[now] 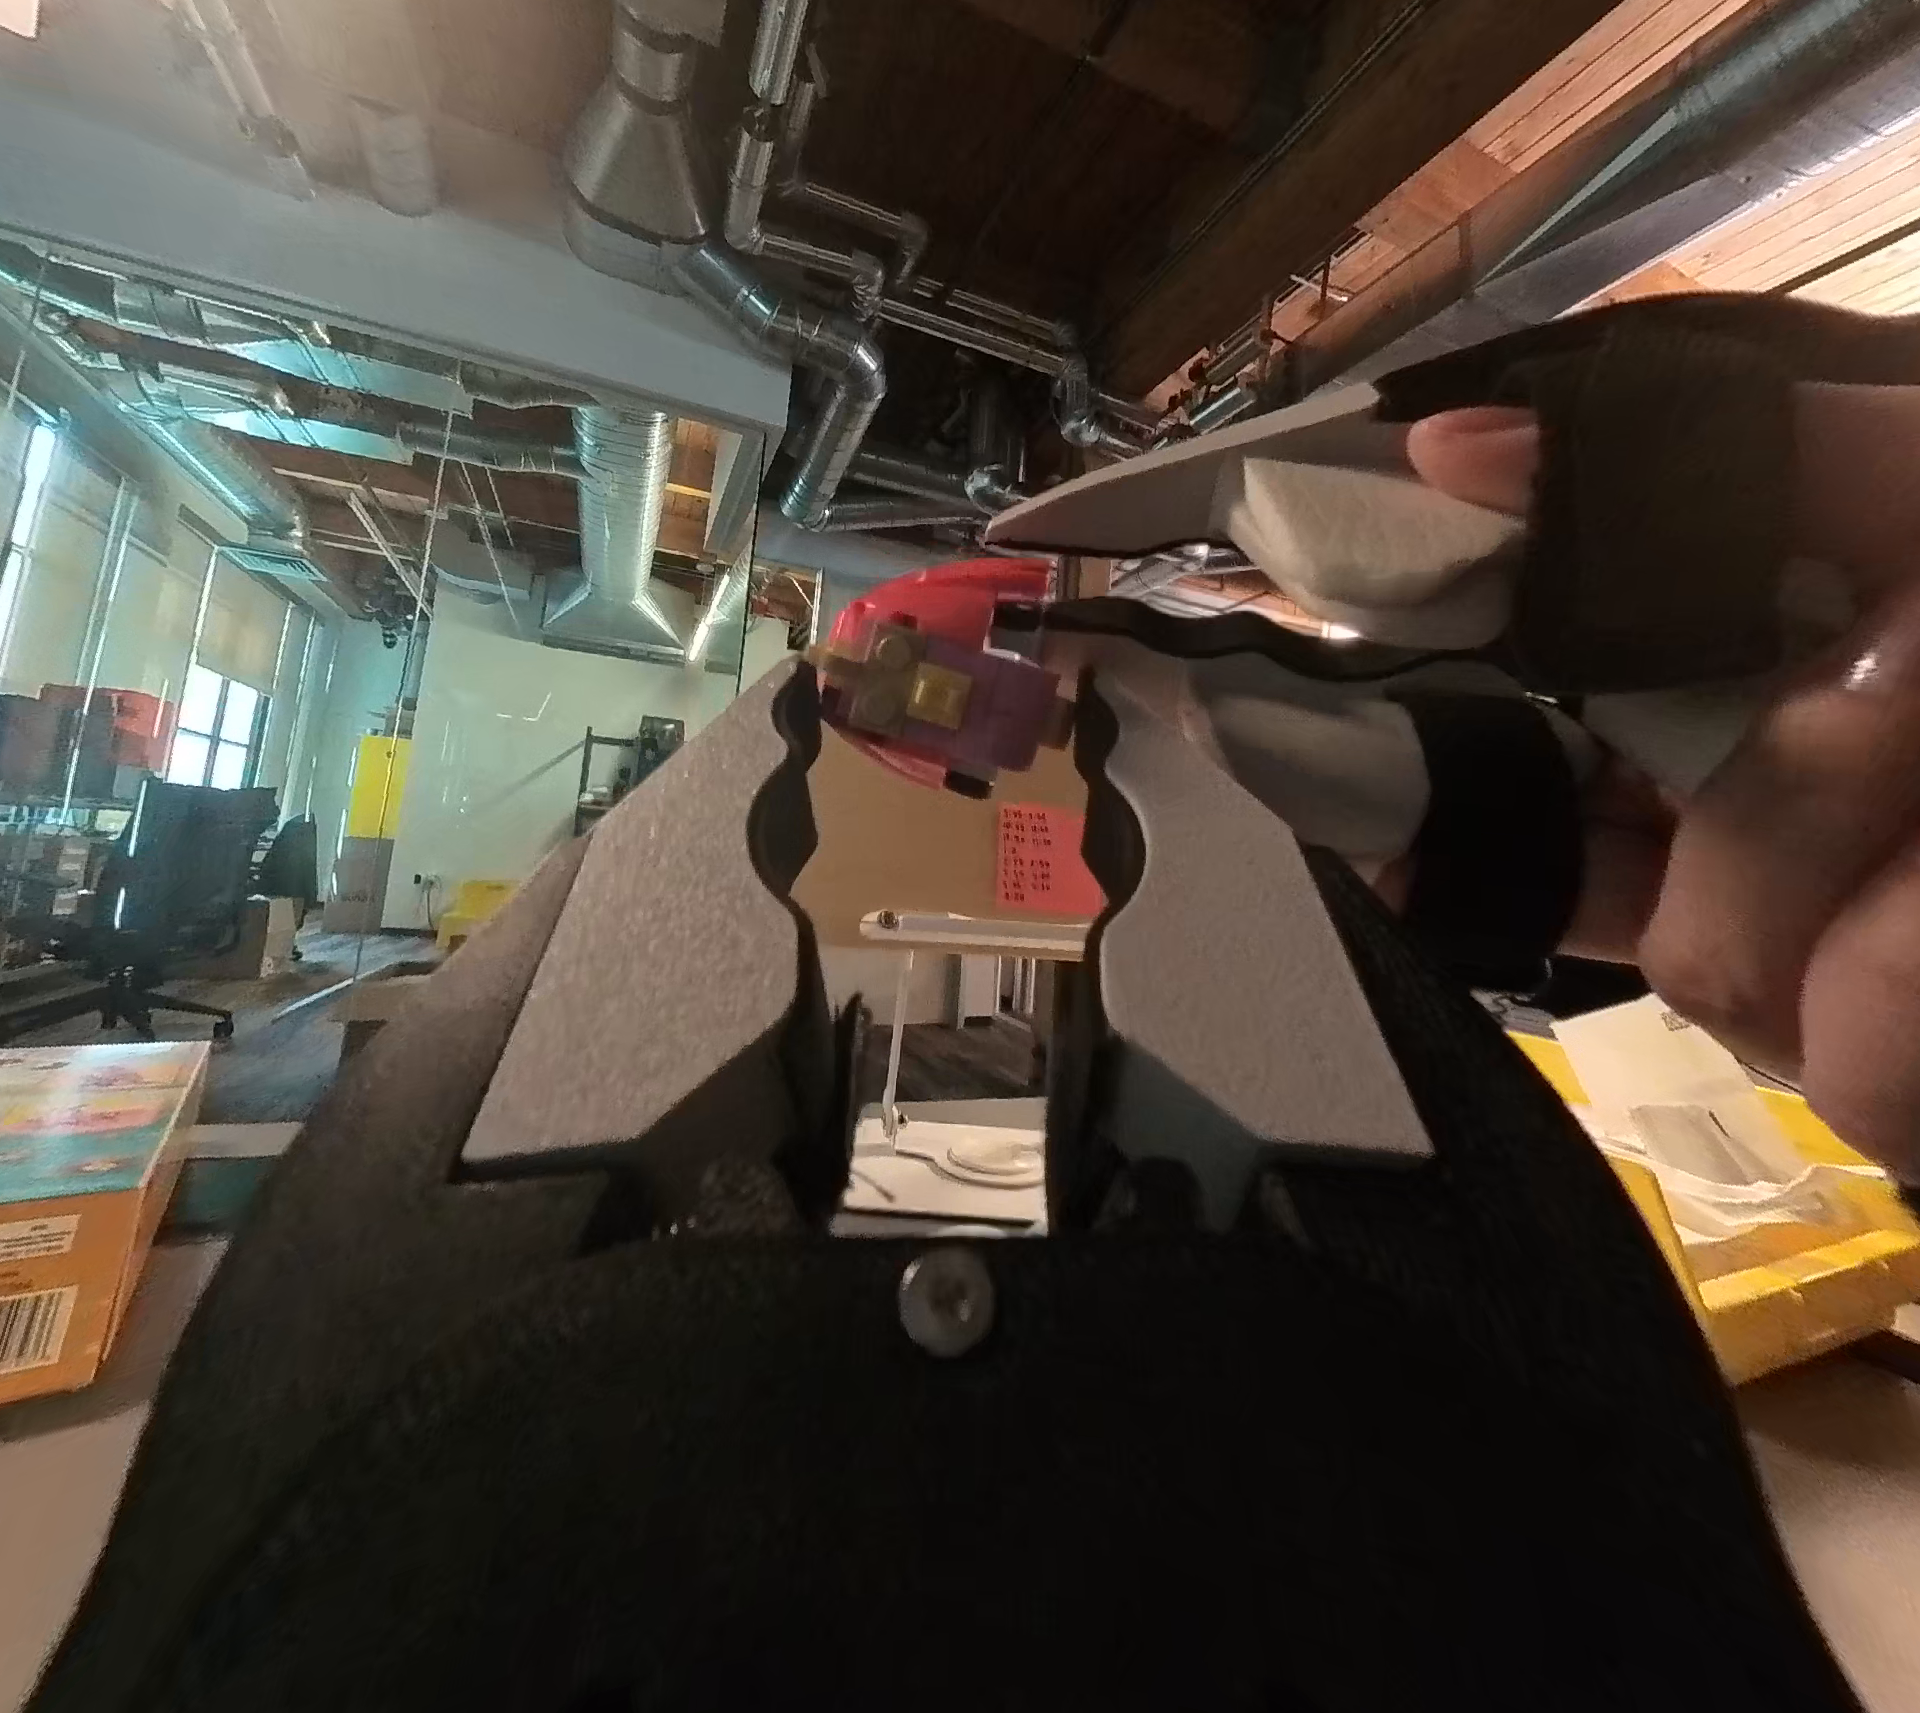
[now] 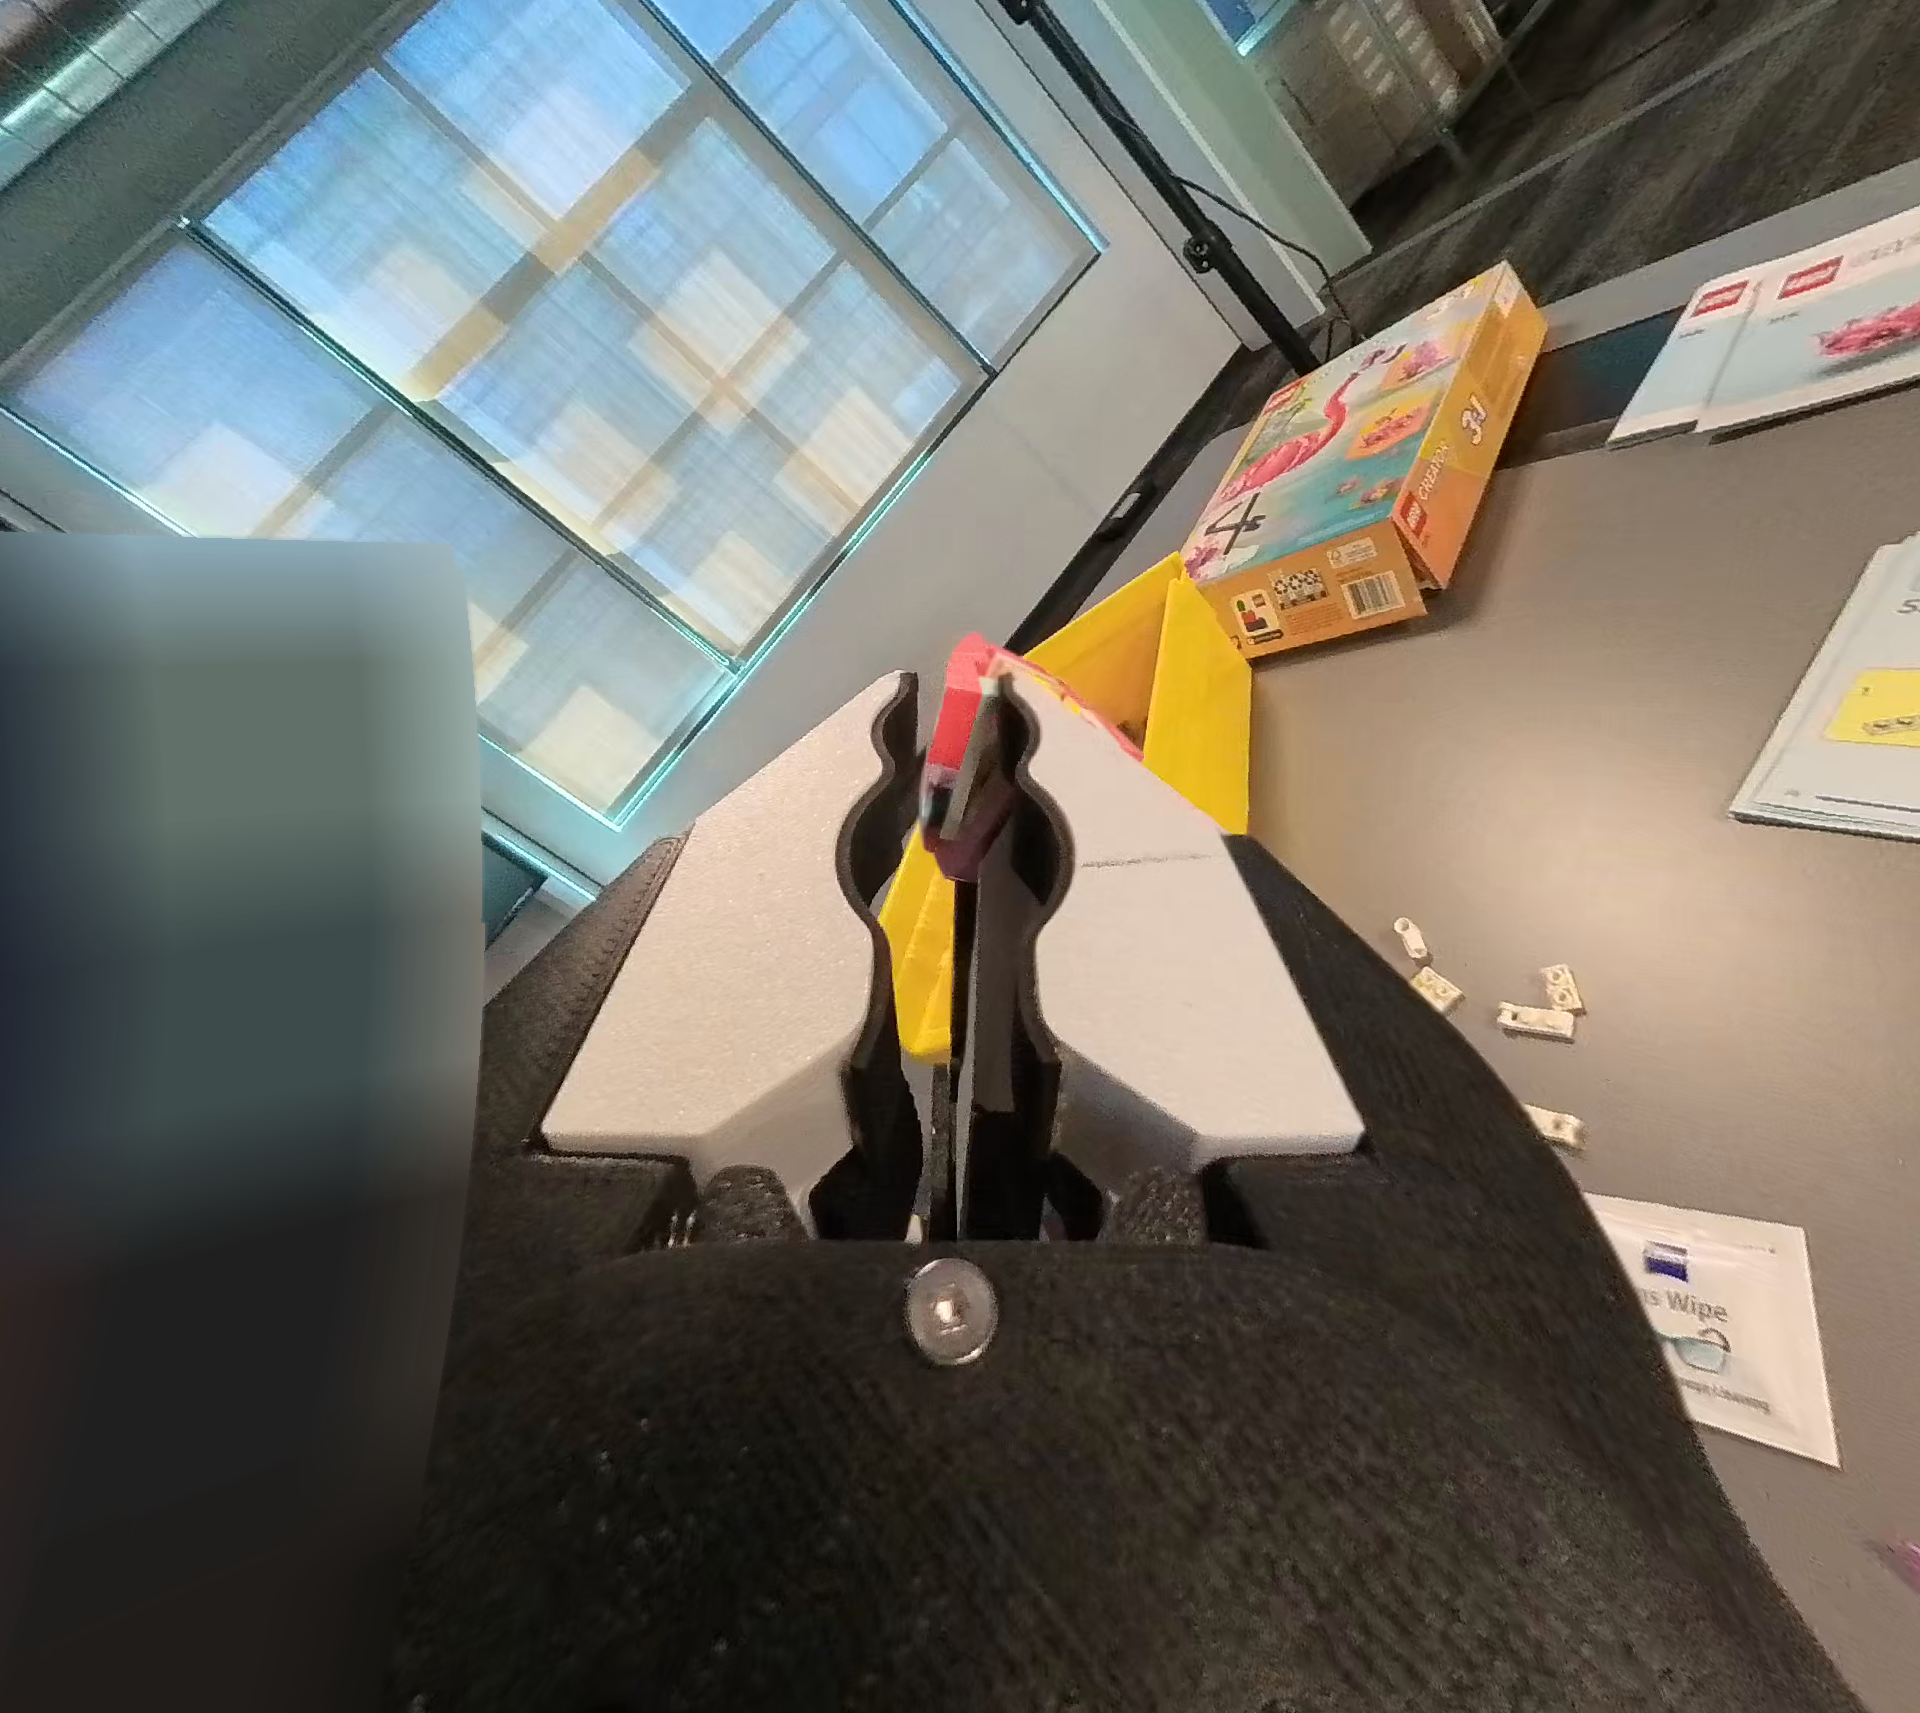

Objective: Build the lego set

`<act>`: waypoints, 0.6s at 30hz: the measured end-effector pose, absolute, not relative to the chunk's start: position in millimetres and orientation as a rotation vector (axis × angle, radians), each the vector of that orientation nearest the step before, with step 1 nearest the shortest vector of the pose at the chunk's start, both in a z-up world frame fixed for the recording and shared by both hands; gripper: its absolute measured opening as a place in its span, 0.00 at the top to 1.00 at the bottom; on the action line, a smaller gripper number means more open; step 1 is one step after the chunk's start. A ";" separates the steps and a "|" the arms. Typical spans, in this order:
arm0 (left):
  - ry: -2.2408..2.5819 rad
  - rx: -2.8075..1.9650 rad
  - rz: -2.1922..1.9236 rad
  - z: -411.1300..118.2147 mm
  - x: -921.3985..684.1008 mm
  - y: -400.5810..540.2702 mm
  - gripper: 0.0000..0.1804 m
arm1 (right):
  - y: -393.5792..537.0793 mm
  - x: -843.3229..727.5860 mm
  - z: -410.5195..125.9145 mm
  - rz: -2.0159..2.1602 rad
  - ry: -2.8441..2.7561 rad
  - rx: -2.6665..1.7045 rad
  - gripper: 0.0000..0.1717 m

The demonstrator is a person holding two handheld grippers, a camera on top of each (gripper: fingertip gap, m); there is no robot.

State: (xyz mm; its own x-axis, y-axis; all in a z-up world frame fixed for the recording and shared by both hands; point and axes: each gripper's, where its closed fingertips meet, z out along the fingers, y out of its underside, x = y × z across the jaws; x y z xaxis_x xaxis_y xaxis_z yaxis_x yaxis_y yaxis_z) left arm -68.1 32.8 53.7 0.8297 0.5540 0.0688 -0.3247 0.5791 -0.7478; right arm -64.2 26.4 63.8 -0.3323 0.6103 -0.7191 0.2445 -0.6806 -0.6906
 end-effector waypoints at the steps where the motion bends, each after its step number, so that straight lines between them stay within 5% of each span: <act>1: -0.313 -0.807 0.522 52.9 -68.4 33.7 0.73 | 26.9 -64.5 63.4 2.096 -1.104 -1.645 0.91; 18: -0.327 -0.857 0.482 43.9 -69.7 44.0 0.73 | 28.7 -69.0 62.2 1.910 -1.134 -1.659 0.69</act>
